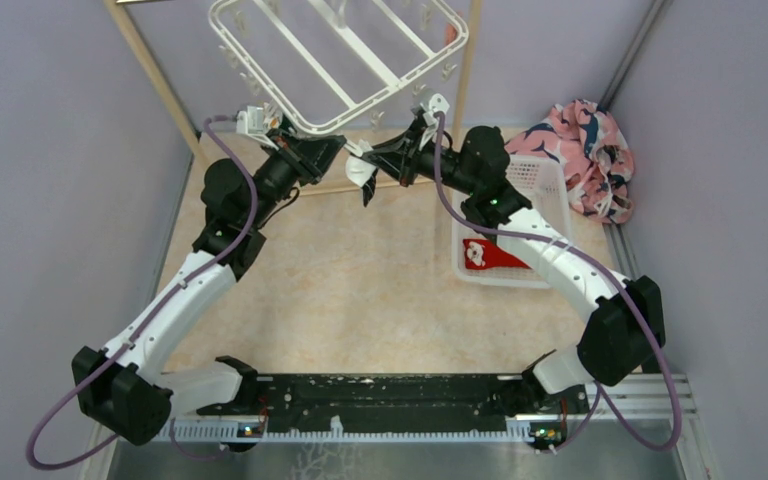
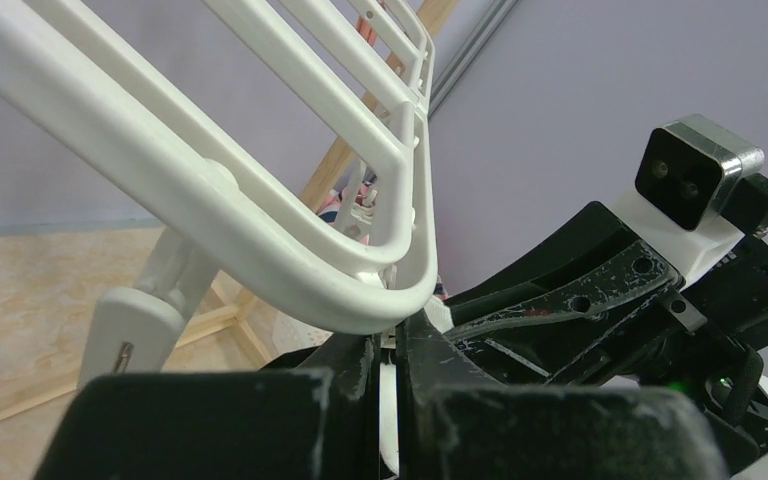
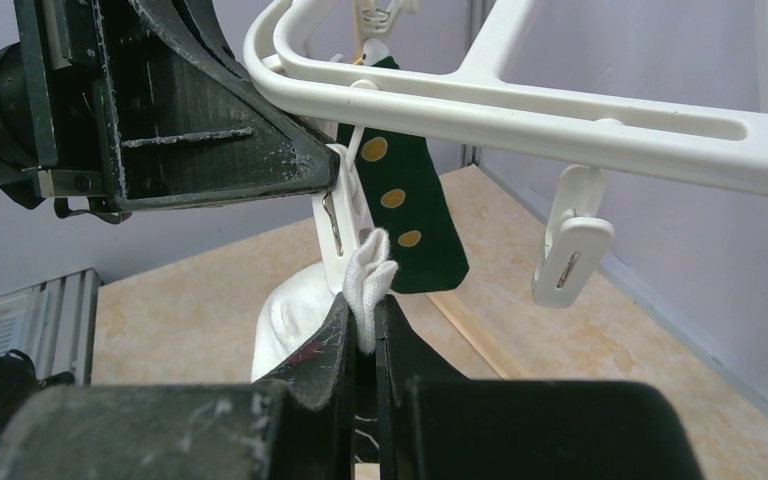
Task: Clip the socks to the hanger
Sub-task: Pick up the hanger.
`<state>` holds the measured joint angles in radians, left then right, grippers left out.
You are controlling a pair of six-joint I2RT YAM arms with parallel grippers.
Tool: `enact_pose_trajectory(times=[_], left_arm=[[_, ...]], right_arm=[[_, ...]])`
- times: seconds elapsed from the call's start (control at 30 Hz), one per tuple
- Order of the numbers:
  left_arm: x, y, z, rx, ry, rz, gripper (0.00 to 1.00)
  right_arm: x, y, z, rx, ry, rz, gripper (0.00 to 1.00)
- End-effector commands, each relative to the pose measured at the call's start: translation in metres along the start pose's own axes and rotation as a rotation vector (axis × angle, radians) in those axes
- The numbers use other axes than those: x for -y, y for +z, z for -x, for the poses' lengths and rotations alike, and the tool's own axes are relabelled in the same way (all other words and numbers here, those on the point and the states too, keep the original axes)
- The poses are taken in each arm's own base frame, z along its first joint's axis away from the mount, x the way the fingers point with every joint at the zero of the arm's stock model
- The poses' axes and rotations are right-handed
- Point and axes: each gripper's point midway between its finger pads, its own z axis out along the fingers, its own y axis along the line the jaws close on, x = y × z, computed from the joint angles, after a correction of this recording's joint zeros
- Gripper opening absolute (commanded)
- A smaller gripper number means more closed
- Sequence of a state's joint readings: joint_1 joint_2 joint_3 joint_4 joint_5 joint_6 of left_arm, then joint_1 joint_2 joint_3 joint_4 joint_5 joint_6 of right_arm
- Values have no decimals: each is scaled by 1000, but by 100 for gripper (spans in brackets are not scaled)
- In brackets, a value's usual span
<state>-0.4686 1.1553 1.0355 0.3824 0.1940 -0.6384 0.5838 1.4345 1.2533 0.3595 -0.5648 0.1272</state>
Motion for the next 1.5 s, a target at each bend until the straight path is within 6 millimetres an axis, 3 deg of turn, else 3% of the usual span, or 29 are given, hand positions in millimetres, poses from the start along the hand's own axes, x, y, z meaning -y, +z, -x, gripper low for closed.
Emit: enact_pose_trajectory(times=[0.0, 0.03, 0.13, 0.33, 0.57, 0.8, 0.93, 1.03, 1.27, 1.47], left_arm=[[4, 1, -30, -131, -24, -46, 0], [4, 2, -31, -137, -29, -49, 0], [4, 4, -34, -149, -36, -55, 13], [2, 3, -34, -146, -37, -41, 21], [2, 2, -33, -141, -38, -37, 53], [1, 1, -33, -139, -38, -33, 70], [-1, 1, -32, -133, -35, -22, 78], [-3, 0, -30, -123, -31, -4, 86], [-13, -6, -21, -83, 2, 61, 98], [-16, -10, -14, -56, 25, 91, 98]], right_arm=[[-15, 2, 56, 139, -70, 70, 0], [-16, 2, 58, 147, -68, 79, 0], [-19, 3, 61, 157, -65, 94, 0], [-18, 3, 59, 156, -63, 94, 0], [-18, 4, 57, 152, -58, 97, 0], [-17, 5, 54, 146, -51, 101, 0], [-16, 7, 51, 137, -46, 96, 50], [-12, 5, 51, 136, -50, 69, 67], [3, -6, 40, 107, -73, -44, 73], [24, -24, 37, 113, -63, -154, 73]])
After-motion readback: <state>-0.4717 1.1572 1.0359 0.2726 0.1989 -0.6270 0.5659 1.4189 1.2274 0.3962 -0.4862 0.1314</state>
